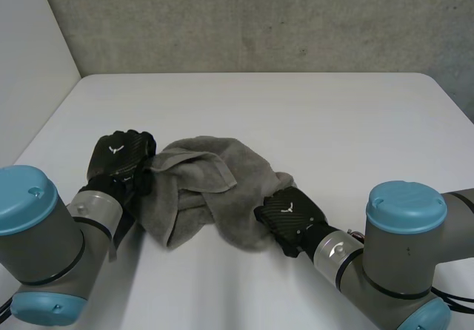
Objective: Fold the towel.
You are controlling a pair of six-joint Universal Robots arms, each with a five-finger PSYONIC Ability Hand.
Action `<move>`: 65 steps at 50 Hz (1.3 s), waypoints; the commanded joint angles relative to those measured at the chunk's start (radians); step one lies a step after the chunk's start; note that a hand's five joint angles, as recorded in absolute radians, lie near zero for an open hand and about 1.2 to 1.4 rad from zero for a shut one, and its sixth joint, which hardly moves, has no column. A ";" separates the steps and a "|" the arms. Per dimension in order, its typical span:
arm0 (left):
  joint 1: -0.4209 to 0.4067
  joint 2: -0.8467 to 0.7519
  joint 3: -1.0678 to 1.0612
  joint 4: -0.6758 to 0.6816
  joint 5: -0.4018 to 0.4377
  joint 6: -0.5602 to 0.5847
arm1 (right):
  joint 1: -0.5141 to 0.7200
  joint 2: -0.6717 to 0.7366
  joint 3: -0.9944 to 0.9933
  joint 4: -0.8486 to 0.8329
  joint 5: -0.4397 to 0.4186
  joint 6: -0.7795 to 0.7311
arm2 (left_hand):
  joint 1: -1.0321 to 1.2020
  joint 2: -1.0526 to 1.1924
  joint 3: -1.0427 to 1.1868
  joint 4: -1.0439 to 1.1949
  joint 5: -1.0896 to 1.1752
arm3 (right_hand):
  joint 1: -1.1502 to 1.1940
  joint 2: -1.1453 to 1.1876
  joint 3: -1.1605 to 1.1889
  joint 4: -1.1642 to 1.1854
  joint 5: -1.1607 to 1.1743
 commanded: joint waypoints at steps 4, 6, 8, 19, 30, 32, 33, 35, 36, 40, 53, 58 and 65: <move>0.000 0.001 0.004 0.000 0.000 -0.002 | -0.035 -0.025 -0.034 0.003 0.001 0.009 | -0.047 -0.091 -0.190 -0.130 -0.285 | 0.070 0.105 0.080 0.076 0.070; 0.002 0.001 0.007 0.000 0.000 -0.002 | -0.061 -0.052 -0.044 0.005 0.001 0.012 | -0.047 -0.091 -0.190 -0.130 -0.285 | 0.070 0.105 0.080 0.076 0.070; 0.003 0.018 0.018 0.000 0.000 -0.002 | -0.094 -0.095 -0.050 0.003 0.001 0.013 | -0.047 -0.091 -0.190 -0.130 -0.285 | 0.070 0.105 0.080 0.076 0.070; 0.129 0.130 0.049 0.000 0.023 -0.095 | -0.302 -0.304 -0.109 0.000 -0.007 0.087 | -0.047 -0.091 -0.190 -0.130 -0.285 | 0.070 0.105 0.080 0.076 0.070; 0.219 0.009 0.099 -0.040 0.104 -0.132 | -0.338 -0.289 -0.103 0.005 -0.020 0.117 | -0.549 -0.593 -0.691 -0.631 -0.787 | 0.070 0.105 0.080 0.076 0.070; 0.218 -0.015 0.110 -0.075 0.104 -0.126 | -0.338 -0.274 -0.100 0.005 -0.022 0.114 | -0.801 -0.846 -0.944 -0.884 -1.040 | 0.070 0.105 0.080 0.076 0.070; 0.216 -0.032 0.122 -0.113 0.104 -0.114 | -0.338 -0.251 -0.098 0.005 -0.022 0.111 | -0.923 -0.967 -1.066 -1.006 -1.161 | 0.070 0.105 0.080 0.076 0.070; 0.213 -0.038 0.133 -0.148 0.104 -0.100 | -0.339 -0.234 -0.100 0.005 -0.022 0.110 | -1.011 -1.056 -1.154 -1.094 -1.250 | 0.070 0.105 0.080 0.076 0.070; 0.213 -0.038 0.133 -0.149 0.104 -0.100 | -0.338 -0.220 -0.098 0.005 -0.022 0.108 | -1.012 -1.057 -1.155 -1.095 -1.251 | 0.070 0.105 0.080 0.076 0.070; 0.206 -0.060 0.158 -0.219 0.091 -0.058 | -0.336 -0.214 -0.097 0.005 -0.022 0.110 | -1.212 -1.256 -1.355 -1.295 -1.450 | 0.070 0.105 0.080 0.076 0.070; 0.200 -0.005 0.196 -0.210 0.109 -0.048 | -0.335 -0.214 -0.089 0.006 -0.025 0.107 | -1.174 -1.218 -1.317 -1.257 -1.412 | 0.070 0.105 0.080 0.076 0.070; 0.158 -0.041 0.273 -0.215 0.156 -0.044 | -0.324 -0.214 -0.089 0.008 -0.025 0.105 | -1.115 -1.159 -1.258 -1.198 -1.353 | 0.070 0.105 0.080 0.076 0.070; 0.080 -0.234 0.472 -0.257 0.258 0.127 | -0.301 -0.212 -0.075 0.006 -0.025 0.073 | -1.056 -1.101 -1.199 -1.139 -1.295 | 0.070 0.105 0.080 0.076 0.070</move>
